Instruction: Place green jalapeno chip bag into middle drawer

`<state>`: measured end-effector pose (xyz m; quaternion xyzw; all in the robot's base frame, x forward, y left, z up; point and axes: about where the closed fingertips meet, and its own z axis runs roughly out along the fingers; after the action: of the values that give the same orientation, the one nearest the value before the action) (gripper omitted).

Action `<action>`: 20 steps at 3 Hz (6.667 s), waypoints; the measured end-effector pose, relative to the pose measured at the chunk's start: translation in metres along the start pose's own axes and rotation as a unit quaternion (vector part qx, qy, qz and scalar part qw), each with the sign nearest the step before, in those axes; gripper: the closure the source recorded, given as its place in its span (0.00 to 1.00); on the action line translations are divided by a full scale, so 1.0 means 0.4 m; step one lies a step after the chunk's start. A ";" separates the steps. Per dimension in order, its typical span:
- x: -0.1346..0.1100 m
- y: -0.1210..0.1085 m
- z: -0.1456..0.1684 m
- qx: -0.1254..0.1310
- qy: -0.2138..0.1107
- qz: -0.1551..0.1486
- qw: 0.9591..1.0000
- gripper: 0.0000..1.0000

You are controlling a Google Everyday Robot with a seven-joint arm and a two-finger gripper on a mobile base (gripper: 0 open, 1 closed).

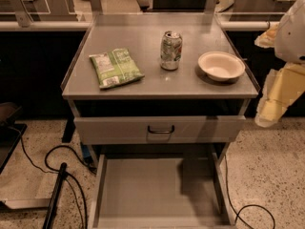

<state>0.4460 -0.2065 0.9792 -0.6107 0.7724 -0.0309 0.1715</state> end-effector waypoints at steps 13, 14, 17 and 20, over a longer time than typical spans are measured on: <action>-0.731 -0.222 0.291 0.013 -0.137 -0.233 0.963 0.00; -0.733 -0.256 0.336 0.011 -0.110 -0.235 0.966 0.00; -0.746 -0.327 0.444 -0.003 -0.093 -0.231 0.968 0.00; -0.796 -0.334 0.544 -0.030 -0.113 -0.248 0.962 0.00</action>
Offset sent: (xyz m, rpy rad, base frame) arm 0.0484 0.0814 0.0108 0.1419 -0.0347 0.1708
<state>0.6985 0.0987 0.8813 -0.7873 0.5733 0.0201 0.2262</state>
